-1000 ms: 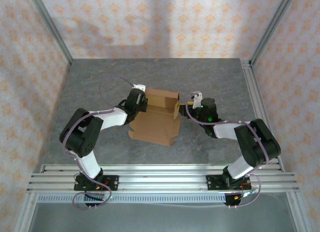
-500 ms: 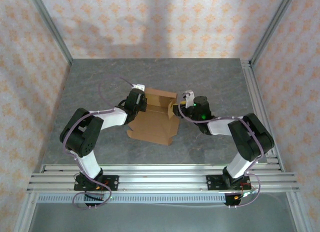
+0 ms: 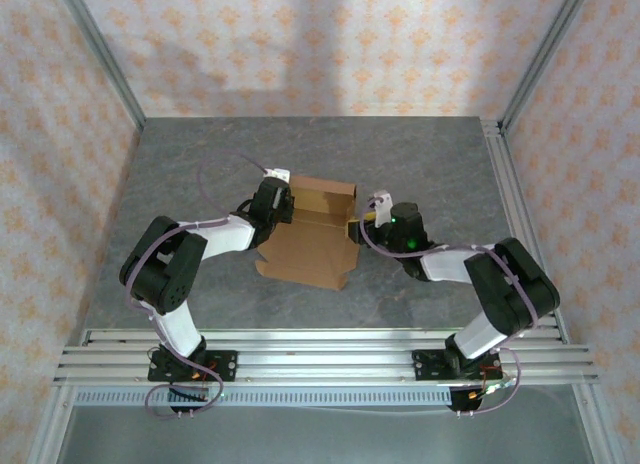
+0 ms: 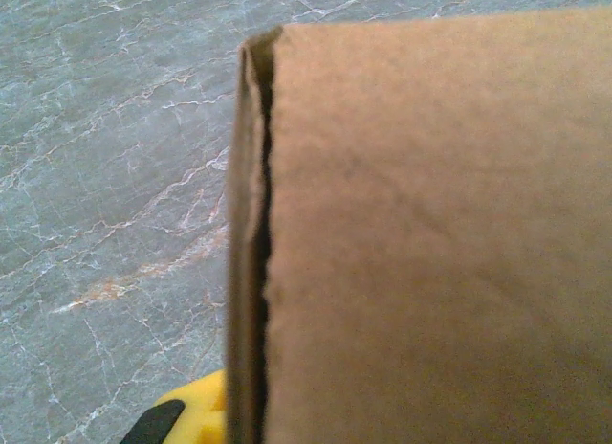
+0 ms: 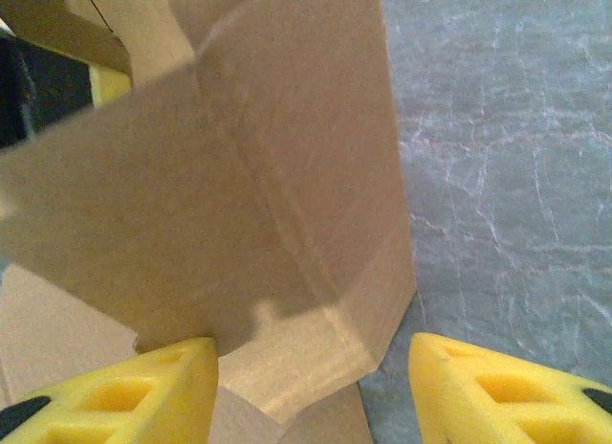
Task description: Fold the paper box
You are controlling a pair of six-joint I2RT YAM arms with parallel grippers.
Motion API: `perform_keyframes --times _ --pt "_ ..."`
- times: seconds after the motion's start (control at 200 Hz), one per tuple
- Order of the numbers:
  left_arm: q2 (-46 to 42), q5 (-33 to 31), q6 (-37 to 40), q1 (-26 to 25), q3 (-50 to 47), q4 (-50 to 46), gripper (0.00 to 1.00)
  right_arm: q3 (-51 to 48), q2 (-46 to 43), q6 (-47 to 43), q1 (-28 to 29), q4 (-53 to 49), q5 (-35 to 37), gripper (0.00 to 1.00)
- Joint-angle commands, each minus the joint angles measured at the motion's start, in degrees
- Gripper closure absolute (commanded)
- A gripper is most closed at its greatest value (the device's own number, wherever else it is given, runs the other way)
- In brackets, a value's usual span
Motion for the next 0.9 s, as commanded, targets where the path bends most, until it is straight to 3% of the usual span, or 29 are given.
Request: perform_keyframes --times 0.0,0.205,0.365,0.891 --pt "2.6 1.2 0.6 -0.7 -1.2 -6.8 1.00 -0.8 -2.1 -1.5 0.1 -0.8 0.2 0.45" --pt "2.8 1.3 0.5 -0.6 -1.1 -6.8 1.00 1.1 -0.9 -1.9 0.1 -1.3 -0.1 0.49" --pt "2.2 1.0 0.9 -0.6 -1.2 -7.2 1.00 1.5 -0.4 -1.8 -2.7 -1.5 4.2 0.52" --pt "3.1 1.1 1.2 -0.6 -0.2 -7.6 1.00 6.3 2.0 -3.1 -4.4 -4.0 -10.7 0.48"
